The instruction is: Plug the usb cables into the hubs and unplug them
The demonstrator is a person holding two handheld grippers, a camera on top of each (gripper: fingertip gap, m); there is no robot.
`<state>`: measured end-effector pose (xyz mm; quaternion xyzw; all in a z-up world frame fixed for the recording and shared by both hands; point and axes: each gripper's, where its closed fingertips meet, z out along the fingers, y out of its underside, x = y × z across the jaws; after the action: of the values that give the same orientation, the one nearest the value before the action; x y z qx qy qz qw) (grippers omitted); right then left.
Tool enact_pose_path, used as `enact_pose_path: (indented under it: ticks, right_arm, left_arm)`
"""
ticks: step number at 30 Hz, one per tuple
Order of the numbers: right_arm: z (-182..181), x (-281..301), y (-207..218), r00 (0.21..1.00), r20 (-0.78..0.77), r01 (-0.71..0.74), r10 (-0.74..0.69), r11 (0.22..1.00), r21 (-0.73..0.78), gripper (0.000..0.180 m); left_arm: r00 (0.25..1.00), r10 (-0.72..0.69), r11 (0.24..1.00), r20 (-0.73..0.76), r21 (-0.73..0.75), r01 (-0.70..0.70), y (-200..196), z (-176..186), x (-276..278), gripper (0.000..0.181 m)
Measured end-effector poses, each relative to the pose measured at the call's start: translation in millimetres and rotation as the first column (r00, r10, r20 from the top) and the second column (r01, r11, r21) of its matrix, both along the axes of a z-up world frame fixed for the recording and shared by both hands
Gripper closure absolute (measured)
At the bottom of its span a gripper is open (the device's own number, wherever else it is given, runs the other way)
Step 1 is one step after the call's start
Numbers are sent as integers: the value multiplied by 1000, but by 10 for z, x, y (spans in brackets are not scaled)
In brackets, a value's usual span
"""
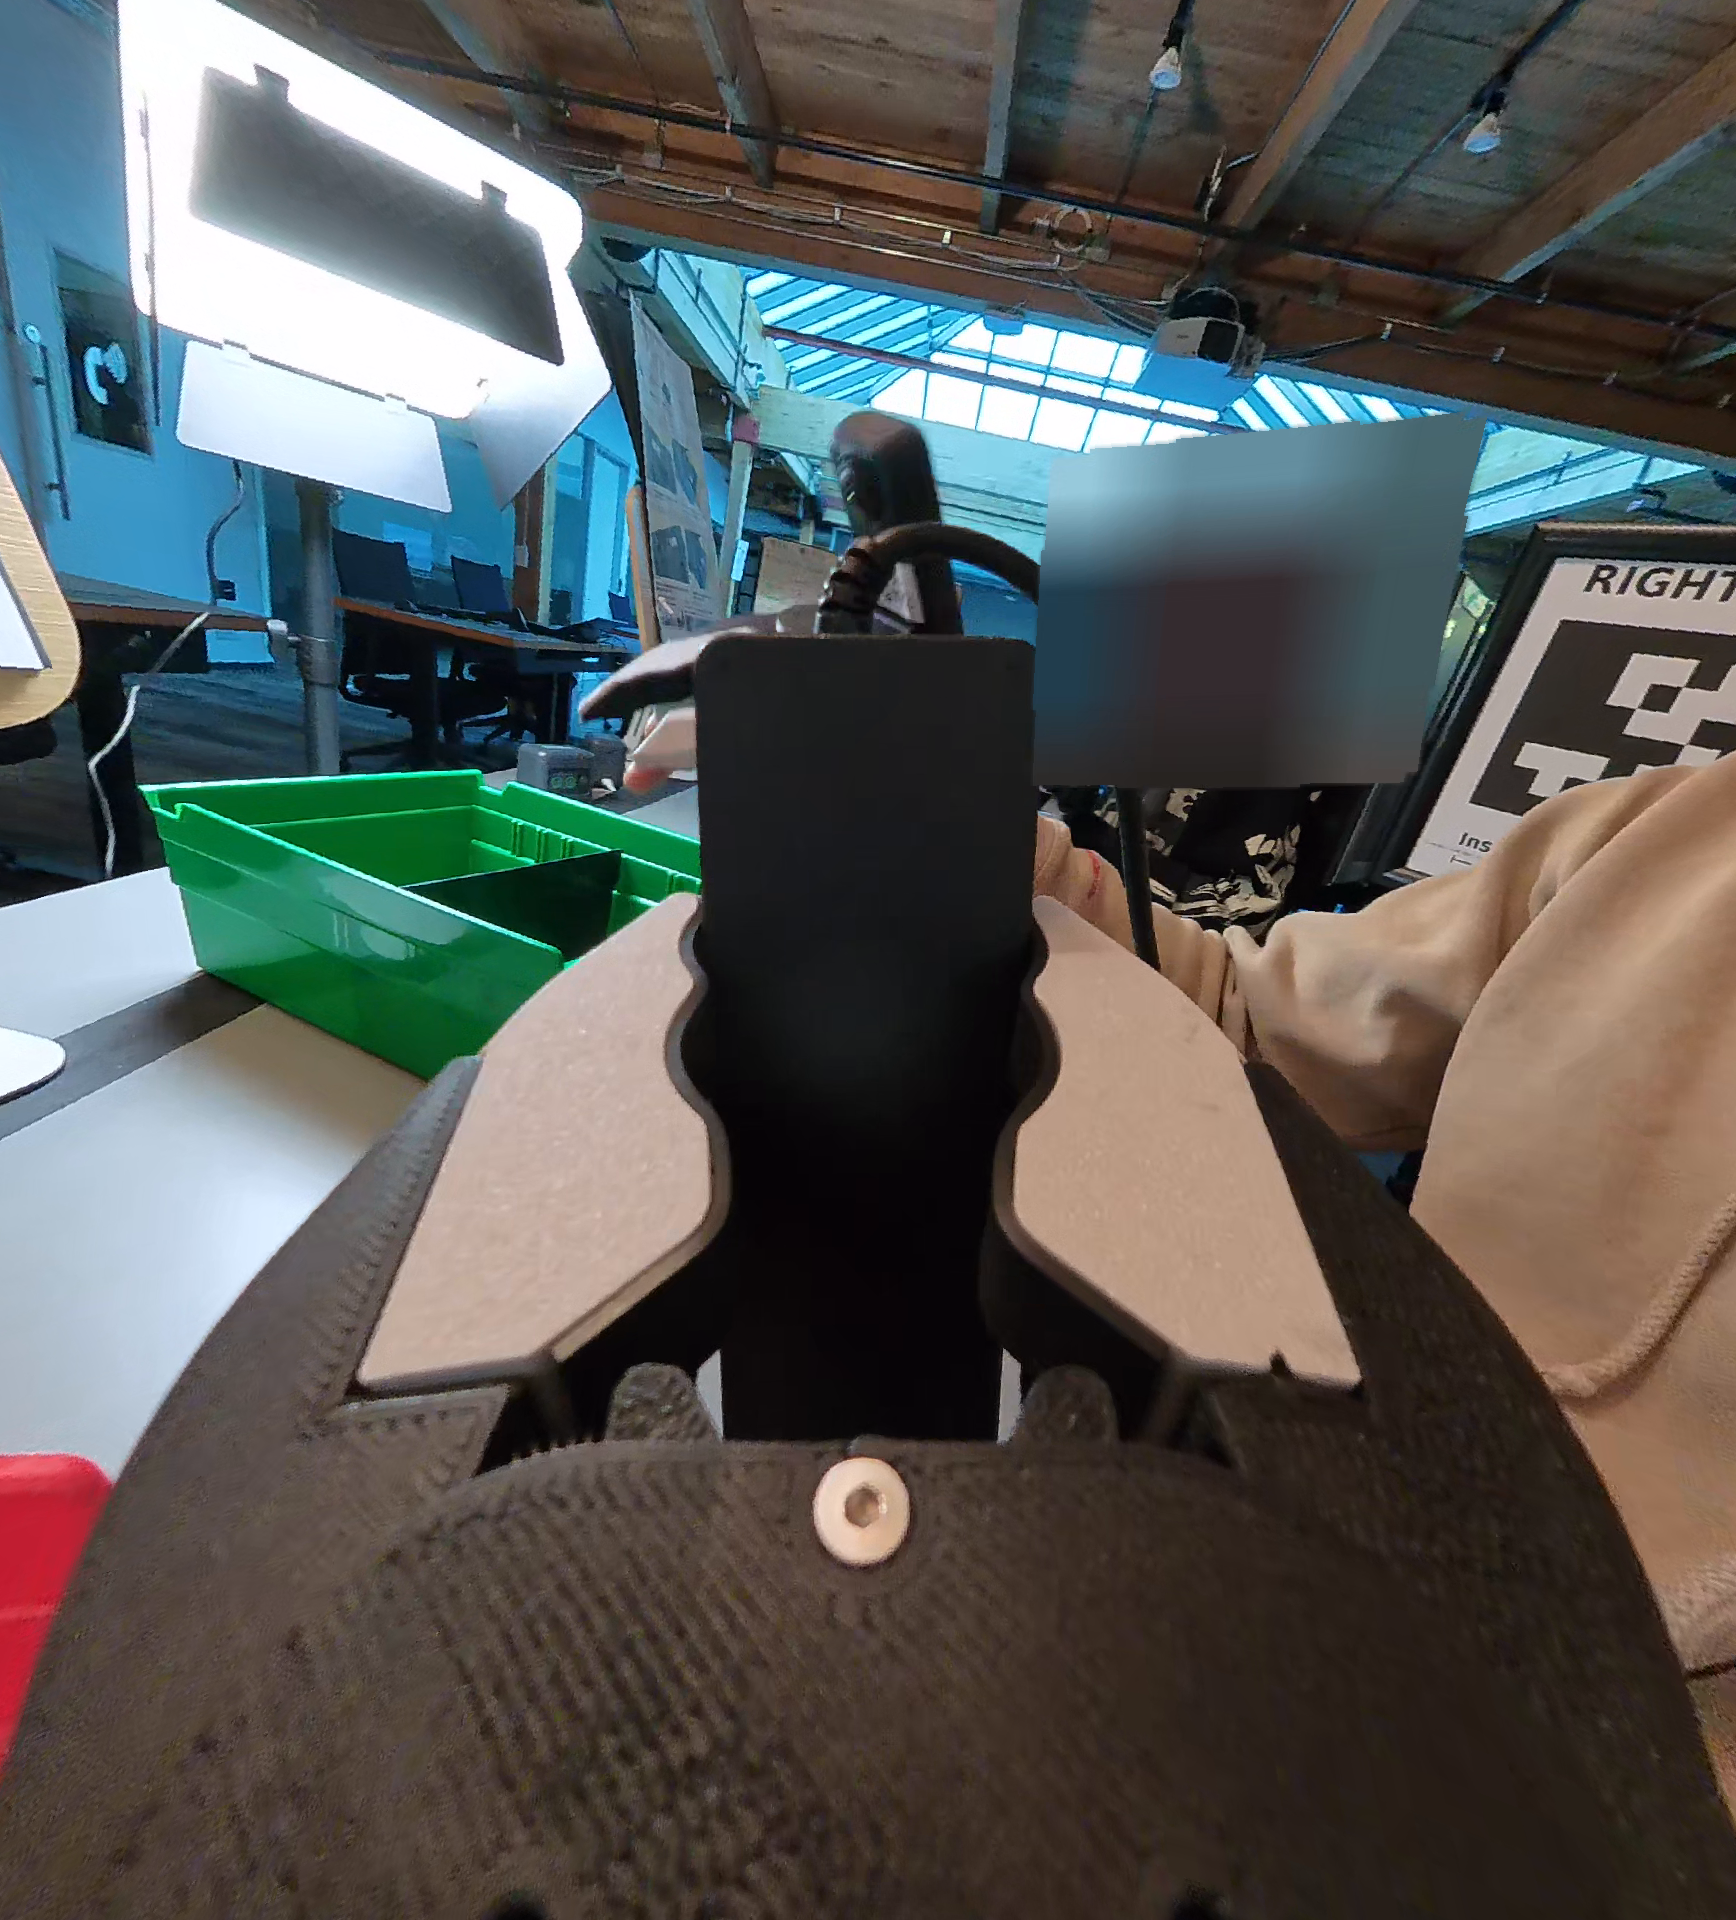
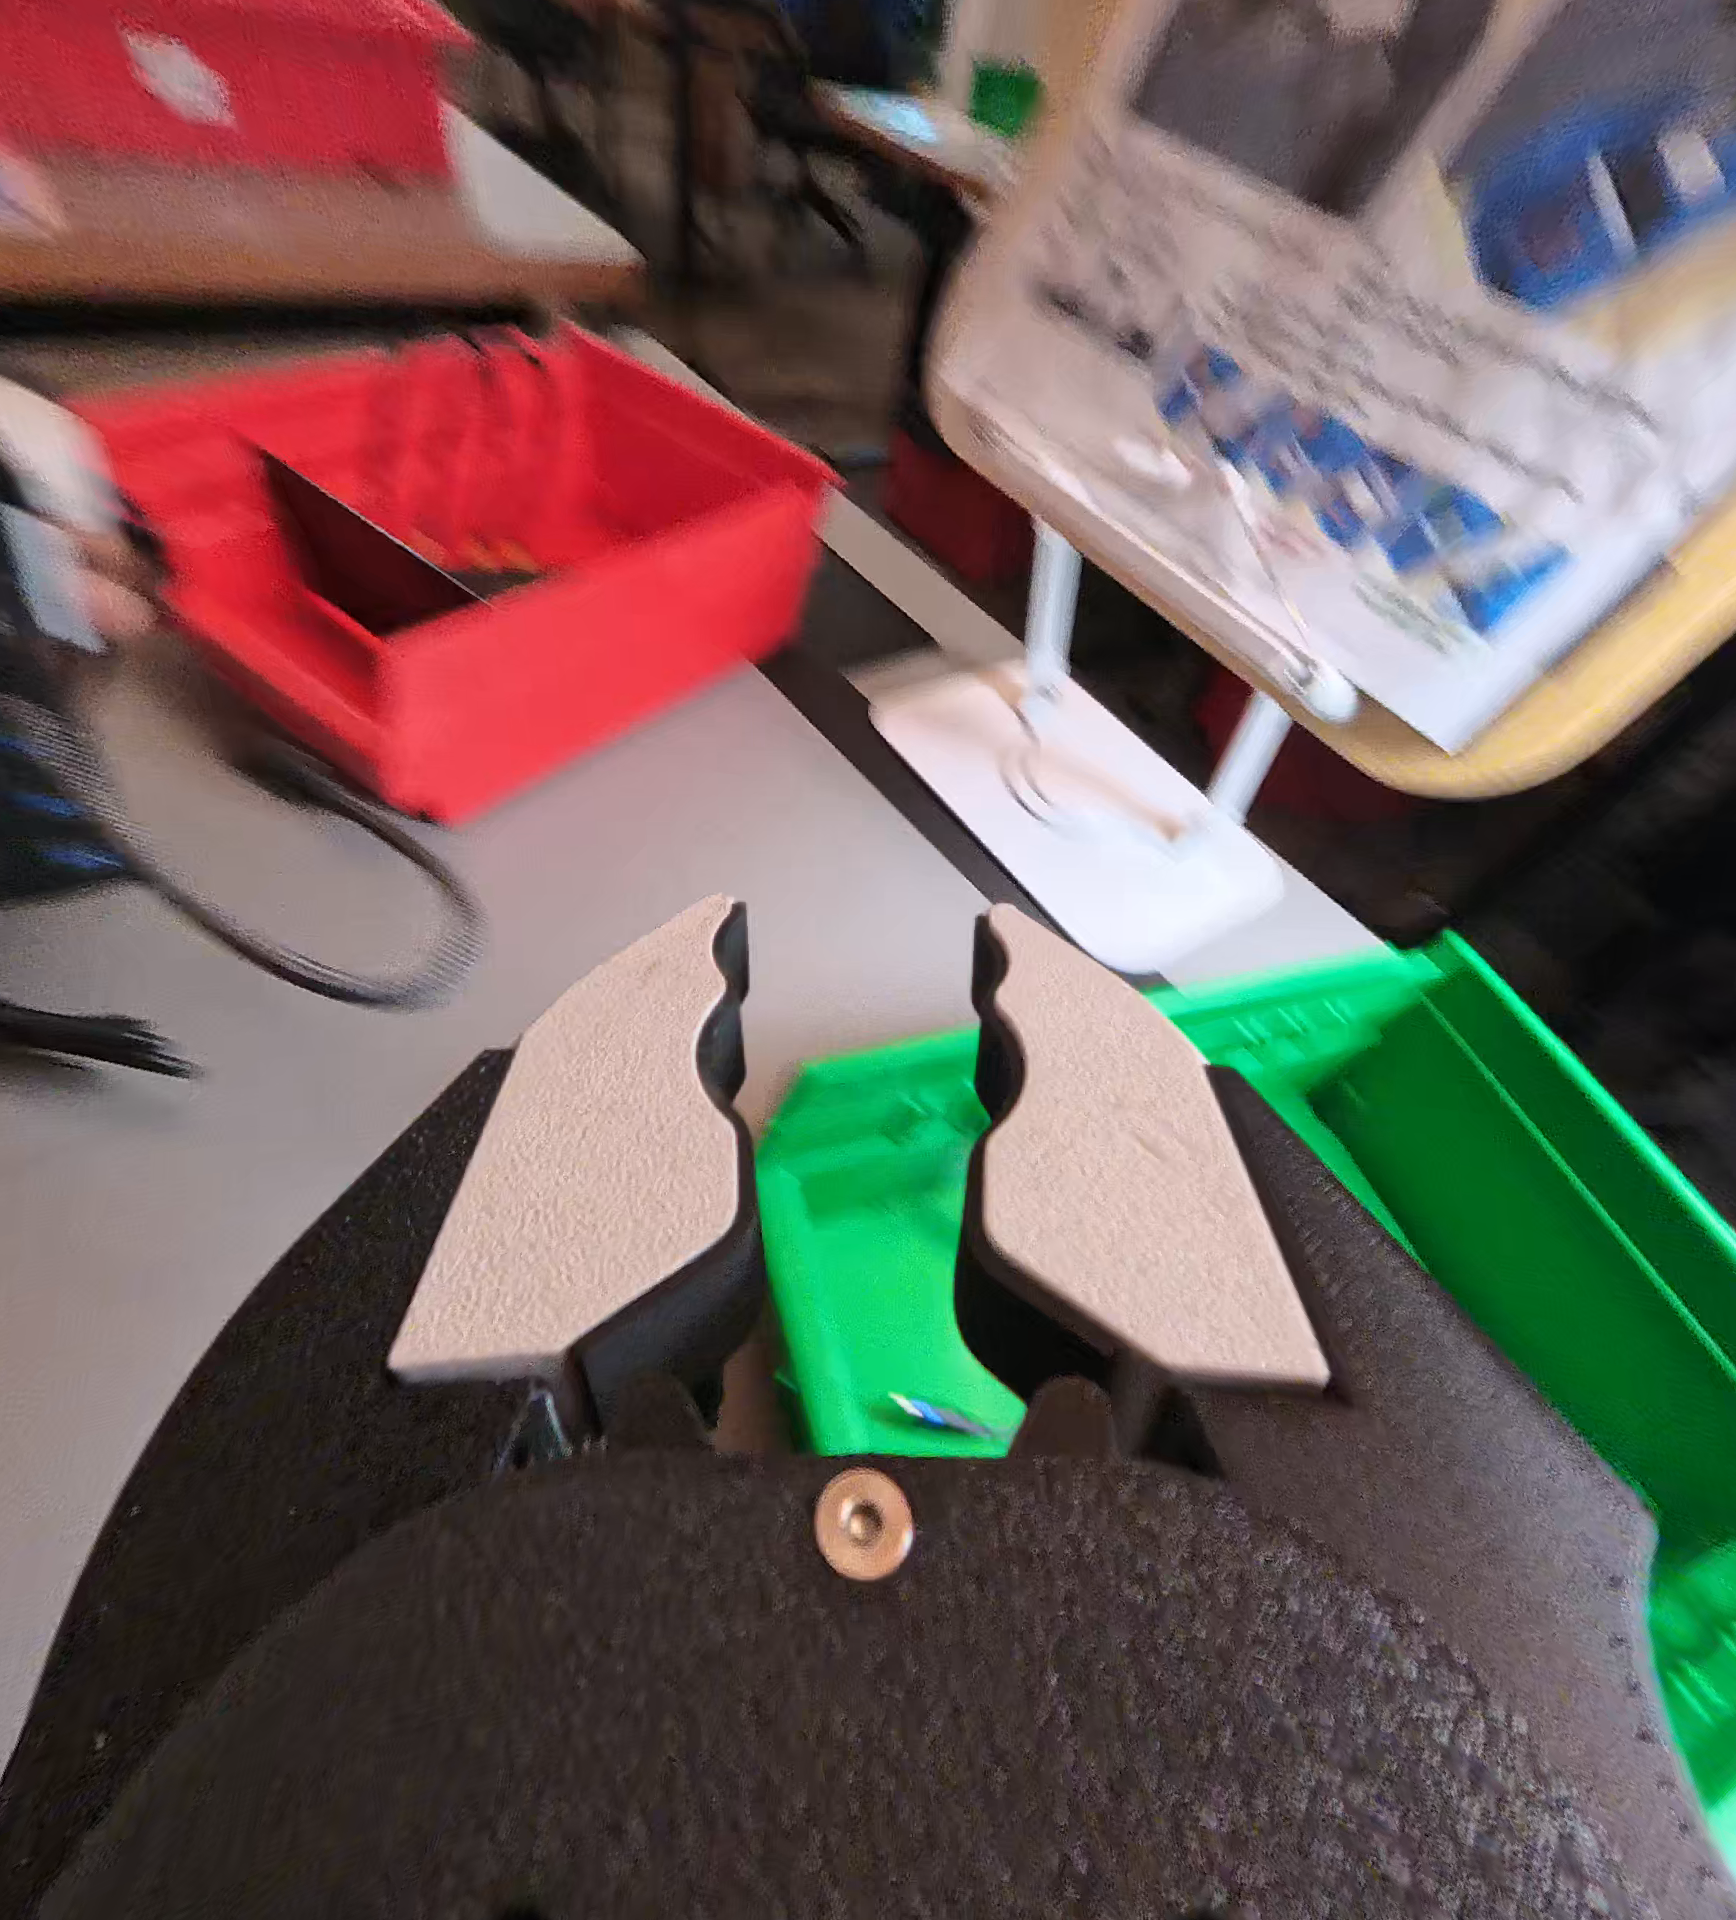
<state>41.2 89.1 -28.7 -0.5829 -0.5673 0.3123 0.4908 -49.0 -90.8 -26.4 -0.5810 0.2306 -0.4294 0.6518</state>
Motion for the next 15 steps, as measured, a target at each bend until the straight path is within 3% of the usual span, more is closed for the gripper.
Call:
enact_pose_path:
  ticks: [3, 7, 10, 15]
  right_arm:
    - [215, -215, -709, 968, -70, -244, 241, 969, -28, 137]
    - [95, -473, -1537, 886, -34, -464, 463, 883, -71, 135]
    - [-199, -660, -1851, 863, 54, -496, 502, 863, -102, 135]
    - [-404, -782, -1960, 865, 81, -479, 495, 863, -163, 143]
  left_arm:
    - [999, -35, 999, 6, 10, 35, -36, 4, 53, 127]
    - [998, -58, 998, -6, 30, 59, -78, 6, 136, 127]
    - [997, -67, 997, -22, 44, 68, -103, 0, 201, 127]
    - [995, -78, 995, -64, 63, 82, -139, -38, 303, 127]
